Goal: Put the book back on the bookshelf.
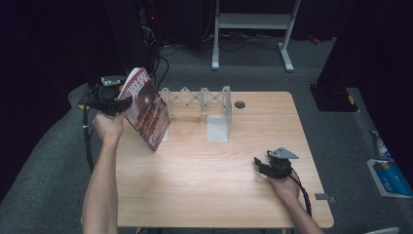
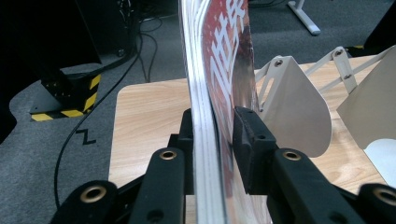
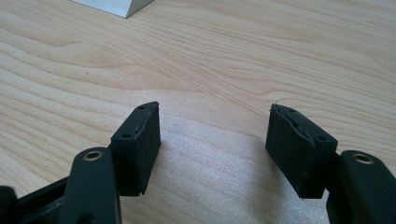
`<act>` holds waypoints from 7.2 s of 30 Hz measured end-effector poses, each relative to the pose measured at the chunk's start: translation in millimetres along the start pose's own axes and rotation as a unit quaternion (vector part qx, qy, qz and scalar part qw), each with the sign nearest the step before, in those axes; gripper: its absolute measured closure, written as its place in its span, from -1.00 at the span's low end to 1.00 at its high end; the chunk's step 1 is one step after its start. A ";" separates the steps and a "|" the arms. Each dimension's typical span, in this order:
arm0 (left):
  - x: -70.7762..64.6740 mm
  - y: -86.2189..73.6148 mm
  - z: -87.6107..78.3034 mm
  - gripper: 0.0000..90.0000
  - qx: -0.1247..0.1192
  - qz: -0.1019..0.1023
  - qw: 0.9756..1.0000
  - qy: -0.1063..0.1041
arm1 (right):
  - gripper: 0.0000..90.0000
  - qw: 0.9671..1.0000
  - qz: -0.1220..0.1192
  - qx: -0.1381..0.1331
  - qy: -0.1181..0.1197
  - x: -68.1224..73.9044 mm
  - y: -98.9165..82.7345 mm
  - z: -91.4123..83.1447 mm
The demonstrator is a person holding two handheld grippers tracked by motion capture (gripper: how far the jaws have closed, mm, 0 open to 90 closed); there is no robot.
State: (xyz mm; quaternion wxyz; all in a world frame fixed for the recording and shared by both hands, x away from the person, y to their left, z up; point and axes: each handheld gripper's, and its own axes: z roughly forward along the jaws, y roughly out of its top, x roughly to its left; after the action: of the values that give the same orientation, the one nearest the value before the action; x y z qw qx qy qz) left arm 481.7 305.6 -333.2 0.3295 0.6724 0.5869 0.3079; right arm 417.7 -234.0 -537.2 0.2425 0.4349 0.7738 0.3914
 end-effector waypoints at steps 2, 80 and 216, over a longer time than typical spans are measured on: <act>-0.1 -0.5 -0.6 0.57 0.000 0.002 1.000 0.005 | -0.22 1.000 -0.002 -0.001 -0.001 0.3 -0.1 0.0; 9.2 -68.0 -71.7 -0.45 -0.109 -0.064 0.988 -0.091 | -0.22 1.000 -0.001 -0.002 -0.003 0.9 -0.4 -0.3; -168.7 -145.5 42.7 -0.50 -0.030 0.030 0.970 -0.241 | -0.20 1.000 0.005 0.000 0.003 -0.3 -0.6 -0.1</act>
State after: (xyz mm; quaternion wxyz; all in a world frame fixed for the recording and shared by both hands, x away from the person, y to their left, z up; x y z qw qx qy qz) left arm 410.1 148.4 -480.2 0.4721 0.7339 0.4599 0.1641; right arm 417.5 -234.5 -537.6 0.2380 0.4376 0.7722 0.3944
